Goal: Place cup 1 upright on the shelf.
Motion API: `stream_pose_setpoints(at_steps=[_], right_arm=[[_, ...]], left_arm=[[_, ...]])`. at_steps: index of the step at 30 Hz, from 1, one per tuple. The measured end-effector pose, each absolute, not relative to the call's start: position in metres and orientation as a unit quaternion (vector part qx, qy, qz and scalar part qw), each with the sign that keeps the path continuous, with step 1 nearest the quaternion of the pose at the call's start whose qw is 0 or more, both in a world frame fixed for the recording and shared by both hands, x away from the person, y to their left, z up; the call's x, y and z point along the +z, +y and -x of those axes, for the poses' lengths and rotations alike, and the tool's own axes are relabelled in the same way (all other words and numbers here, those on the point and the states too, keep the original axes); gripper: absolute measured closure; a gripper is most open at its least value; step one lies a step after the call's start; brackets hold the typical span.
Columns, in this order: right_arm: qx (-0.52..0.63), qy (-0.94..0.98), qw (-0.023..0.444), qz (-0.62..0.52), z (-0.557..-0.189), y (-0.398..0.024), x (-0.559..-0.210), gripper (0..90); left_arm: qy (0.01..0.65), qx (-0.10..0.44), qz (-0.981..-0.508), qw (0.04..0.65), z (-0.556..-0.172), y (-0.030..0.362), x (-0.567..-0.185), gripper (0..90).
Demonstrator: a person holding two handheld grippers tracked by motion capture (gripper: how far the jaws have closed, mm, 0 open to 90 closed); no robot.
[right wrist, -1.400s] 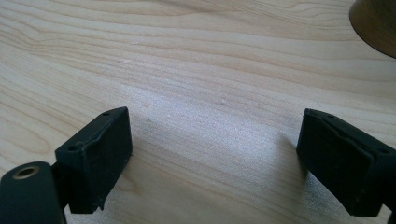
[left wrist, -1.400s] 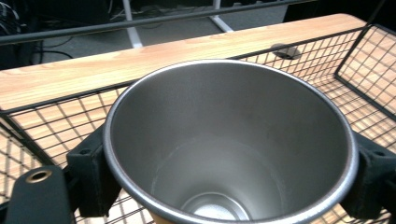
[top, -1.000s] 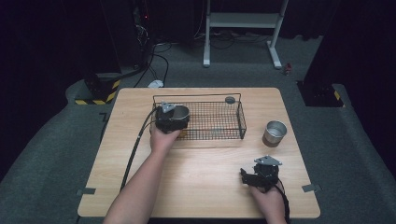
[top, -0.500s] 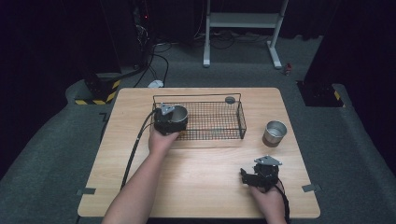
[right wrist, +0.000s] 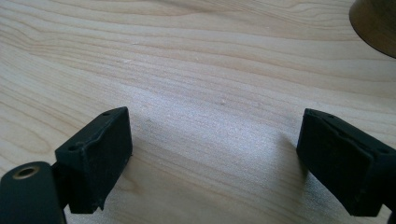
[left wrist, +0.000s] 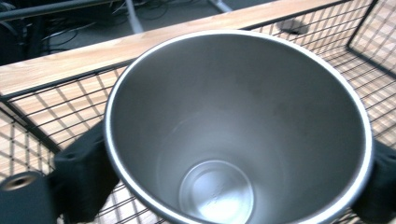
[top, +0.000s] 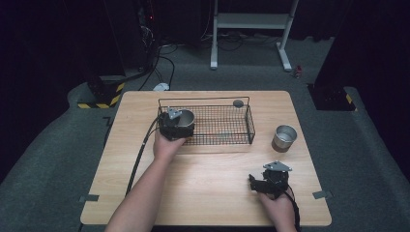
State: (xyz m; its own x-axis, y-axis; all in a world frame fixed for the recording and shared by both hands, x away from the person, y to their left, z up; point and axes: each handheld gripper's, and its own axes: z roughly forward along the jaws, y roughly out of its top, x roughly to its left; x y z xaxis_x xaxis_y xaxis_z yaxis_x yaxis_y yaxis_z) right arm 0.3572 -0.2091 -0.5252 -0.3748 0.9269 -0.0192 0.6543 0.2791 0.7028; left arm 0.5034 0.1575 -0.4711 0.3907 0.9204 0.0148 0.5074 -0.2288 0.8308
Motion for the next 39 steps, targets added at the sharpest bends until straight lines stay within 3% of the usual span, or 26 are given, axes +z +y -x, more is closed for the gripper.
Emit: stream_pose_setpoints(at_steps=[1, 3, 39], right_arm=[[0.31, 0.768, 0.219, -0.516, -0.357, -0.209, -0.525, 10.1], [0.31, 0.769, 0.22, -0.514, -0.357, -0.209, -0.525, 10.1], [0.31, 0.769, 0.22, -0.515, -0.357, -0.209, -0.525, 10.1]], left_arm=[[0.487, 0.263, -0.737, 0.388, -0.504, 0.158, -0.471, 1.0], [0.486, 0.262, -0.736, 0.391, -0.503, 0.159, -0.47, 0.6], [0.486, 0.255, -0.734, 0.4, -0.483, 0.174, -0.453, 0.1]])
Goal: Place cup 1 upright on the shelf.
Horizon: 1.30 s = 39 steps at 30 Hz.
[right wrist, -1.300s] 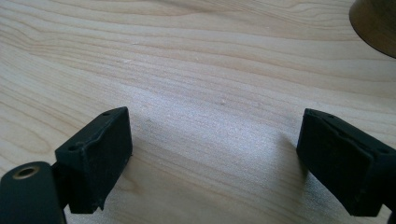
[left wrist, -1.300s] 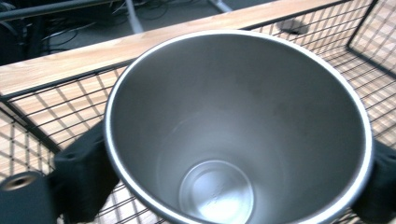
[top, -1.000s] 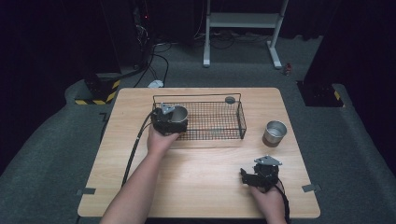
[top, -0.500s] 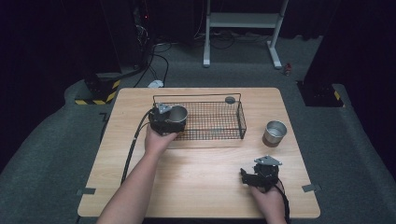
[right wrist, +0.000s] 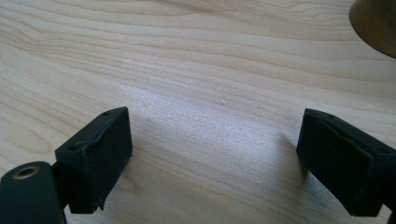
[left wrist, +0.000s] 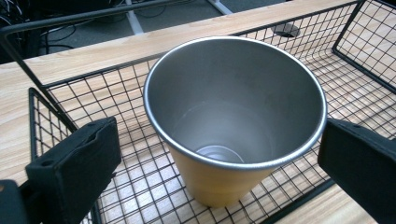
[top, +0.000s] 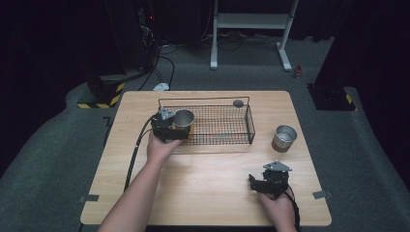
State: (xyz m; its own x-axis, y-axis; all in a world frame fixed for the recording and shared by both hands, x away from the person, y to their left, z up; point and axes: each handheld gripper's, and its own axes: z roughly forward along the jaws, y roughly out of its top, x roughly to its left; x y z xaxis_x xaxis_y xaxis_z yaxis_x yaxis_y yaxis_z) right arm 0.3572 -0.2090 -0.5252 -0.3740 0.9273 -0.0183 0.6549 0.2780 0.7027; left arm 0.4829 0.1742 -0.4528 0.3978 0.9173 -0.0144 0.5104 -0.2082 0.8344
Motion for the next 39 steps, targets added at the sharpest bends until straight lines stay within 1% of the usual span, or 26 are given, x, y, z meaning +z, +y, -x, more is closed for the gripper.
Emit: stream_pose_setpoints(at_steps=[15, 39], right_arm=[[0.31, 0.769, 0.22, -0.514, -0.357, -0.209, -0.525, 10.1], [0.31, 0.769, 0.219, -0.514, -0.357, -0.209, -0.525, 10.1]], left_arm=[[0.488, 0.255, -0.738, 0.391, -0.469, 0.186, -0.454, 0.1], [0.474, 0.244, -0.744, 0.404, -0.444, 0.197, -0.454, 0.1]])
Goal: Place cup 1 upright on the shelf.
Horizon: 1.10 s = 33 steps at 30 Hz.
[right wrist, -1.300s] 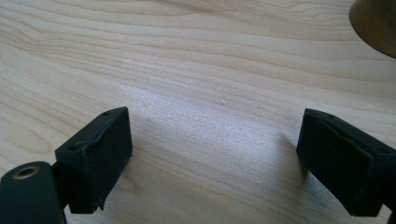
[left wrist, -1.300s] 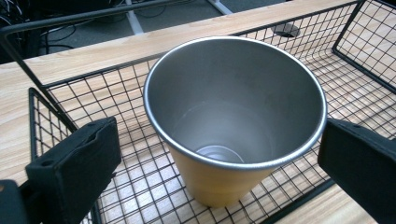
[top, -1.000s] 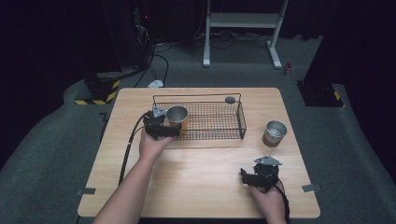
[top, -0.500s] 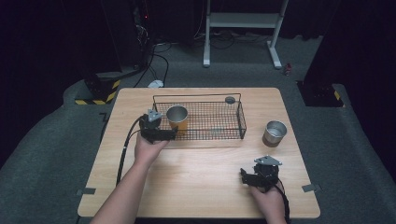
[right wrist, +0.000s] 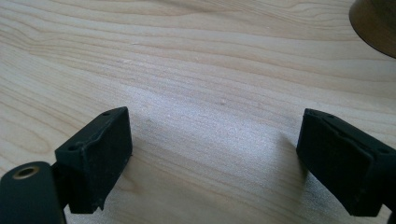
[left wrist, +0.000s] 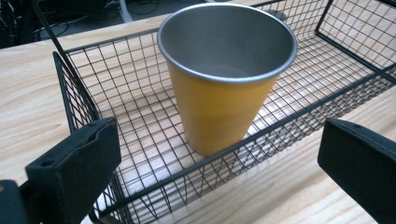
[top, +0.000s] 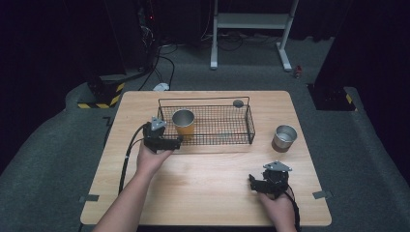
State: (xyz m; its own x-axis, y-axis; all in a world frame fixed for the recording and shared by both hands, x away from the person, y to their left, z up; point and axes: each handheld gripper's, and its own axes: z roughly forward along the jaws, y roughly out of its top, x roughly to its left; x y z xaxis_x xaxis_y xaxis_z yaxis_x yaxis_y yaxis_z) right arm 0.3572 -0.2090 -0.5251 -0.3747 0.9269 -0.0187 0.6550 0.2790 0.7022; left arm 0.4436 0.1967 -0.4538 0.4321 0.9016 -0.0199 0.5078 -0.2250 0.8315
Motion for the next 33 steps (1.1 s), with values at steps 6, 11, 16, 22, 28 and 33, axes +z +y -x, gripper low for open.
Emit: stream_pose_setpoints(at_steps=[6, 11, 16, 22, 28, 33], right_arm=[[0.31, 0.768, 0.219, -0.515, -0.357, -0.209, -0.525, 10.1], [0.31, 0.769, 0.219, -0.515, -0.357, -0.209, -0.525, 10.1], [0.31, 0.769, 0.219, -0.515, -0.357, -0.209, -0.525, 10.1], [0.31, 0.769, 0.219, -0.515, -0.357, -0.209, -0.525, 10.1], [0.31, 0.768, 0.218, -0.516, -0.357, -0.209, -0.525, 10.1], [0.31, 0.768, 0.219, -0.516, -0.357, -0.209, -0.525, 10.1]], left_arm=[[0.473, 0.24, -0.746, 0.403, -0.437, 0.2, -0.456, 0.1], [0.475, 0.234, -0.747, 0.402, -0.43, 0.205, -0.46, 0.1], [0.475, 0.231, -0.745, 0.408, -0.423, 0.211, -0.46, 0.1], [0.472, 0.224, -0.745, 0.415, -0.414, 0.218, -0.46, 0.4], [0.473, 0.215, -0.749, 0.411, -0.406, 0.224, -0.466, 0.5], [0.473, 0.21, -0.753, 0.407, -0.399, 0.226, -0.474, 0.5]])
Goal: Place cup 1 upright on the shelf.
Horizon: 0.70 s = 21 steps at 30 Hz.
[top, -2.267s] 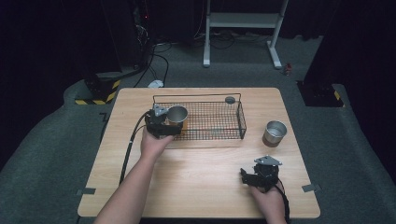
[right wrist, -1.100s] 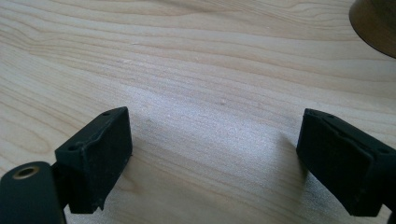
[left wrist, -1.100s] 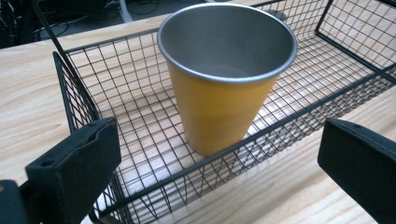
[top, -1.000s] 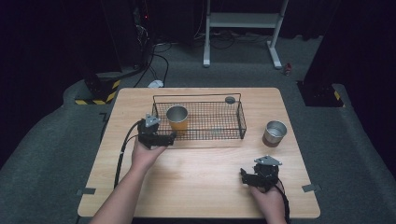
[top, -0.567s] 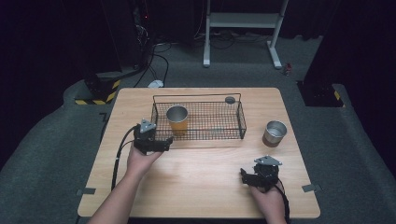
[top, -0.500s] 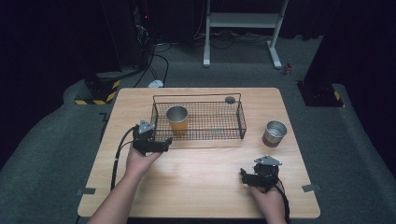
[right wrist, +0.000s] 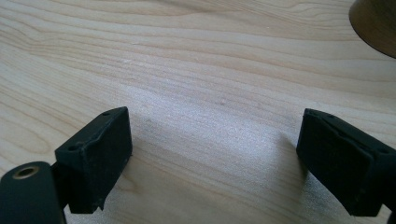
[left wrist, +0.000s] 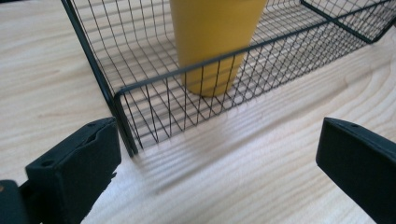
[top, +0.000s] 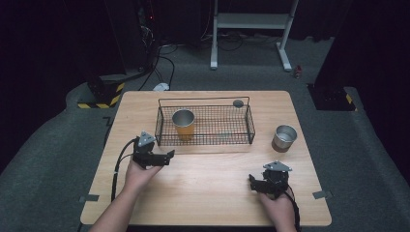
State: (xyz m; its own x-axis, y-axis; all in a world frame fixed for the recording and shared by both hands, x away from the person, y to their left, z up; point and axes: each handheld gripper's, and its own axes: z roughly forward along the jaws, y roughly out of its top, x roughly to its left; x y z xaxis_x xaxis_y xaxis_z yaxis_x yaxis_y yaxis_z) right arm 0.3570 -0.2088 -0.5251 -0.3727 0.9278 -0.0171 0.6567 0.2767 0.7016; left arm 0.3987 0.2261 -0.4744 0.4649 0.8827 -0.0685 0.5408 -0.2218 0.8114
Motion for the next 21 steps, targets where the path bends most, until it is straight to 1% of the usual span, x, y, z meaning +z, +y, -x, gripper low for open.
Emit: stream_pose_setpoints(at_steps=[7, 11, 21], right_arm=[[0.31, 0.769, 0.219, -0.515, -0.357, -0.209, -0.525, 10.1], [0.31, 0.768, 0.218, -0.516, -0.357, -0.209, -0.525, 10.1], [0.31, 0.768, 0.219, -0.516, -0.357, -0.209, -0.525, 10.1]], left_arm=[[0.472, 0.203, -0.761, 0.396, -0.388, 0.23, -0.489, 0.6], [0.473, 0.199, -0.771, 0.379, -0.384, 0.233, -0.497, 0.1], [0.473, 0.181, -0.789, 0.347, -0.366, 0.251, -0.514, 0.5]])
